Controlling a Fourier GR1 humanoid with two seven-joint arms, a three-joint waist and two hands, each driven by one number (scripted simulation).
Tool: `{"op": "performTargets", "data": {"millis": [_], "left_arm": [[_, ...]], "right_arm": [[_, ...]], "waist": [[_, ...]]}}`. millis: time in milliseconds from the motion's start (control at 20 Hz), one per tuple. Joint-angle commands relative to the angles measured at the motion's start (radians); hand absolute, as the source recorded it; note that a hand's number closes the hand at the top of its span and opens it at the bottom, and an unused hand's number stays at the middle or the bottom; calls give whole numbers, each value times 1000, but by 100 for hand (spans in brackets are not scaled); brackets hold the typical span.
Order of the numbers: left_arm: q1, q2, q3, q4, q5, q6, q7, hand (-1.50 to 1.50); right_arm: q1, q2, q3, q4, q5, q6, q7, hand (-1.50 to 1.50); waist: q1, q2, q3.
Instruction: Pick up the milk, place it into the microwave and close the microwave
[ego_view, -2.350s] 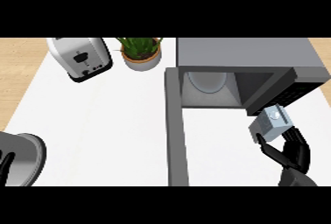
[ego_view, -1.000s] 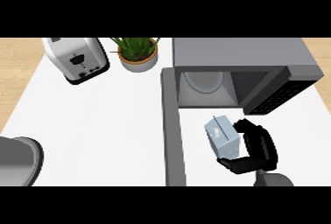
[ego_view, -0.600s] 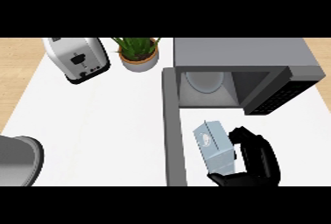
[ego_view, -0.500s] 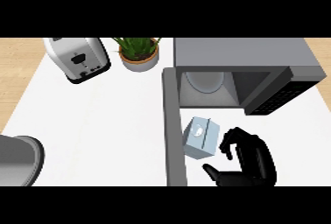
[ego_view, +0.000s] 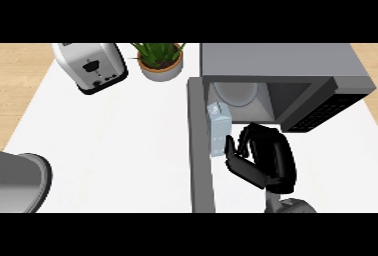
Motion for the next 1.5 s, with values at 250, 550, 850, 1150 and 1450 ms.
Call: {"op": "performTargets", "data": {"millis": [250,550,850,1150,1450], "left_arm": [[-80,30,25,18,8,23,51,-150],[-83,54,66,49,49,-28,62,-150],[-83,27,98,92,3,-62,3,-150],[-142,61,103,160,4,-71,21,-150],[-157,57,91,166,6,-82,29,-150]], "right_arm": [[-303,1,-87,370,46,-207,-15,150],[-424,0,-196,664,-20,-175,-136,150],[-530,-10,-332,943,-57,-44,-331,150],[-733,-12,-379,1188,-4,-111,-462,150],[-855,-71,-428,1335,14,-151,-529,150]], "waist": [[5,5,1],[11,6,1],[12,5,1],[27,12,1],[43,18,2]]}}
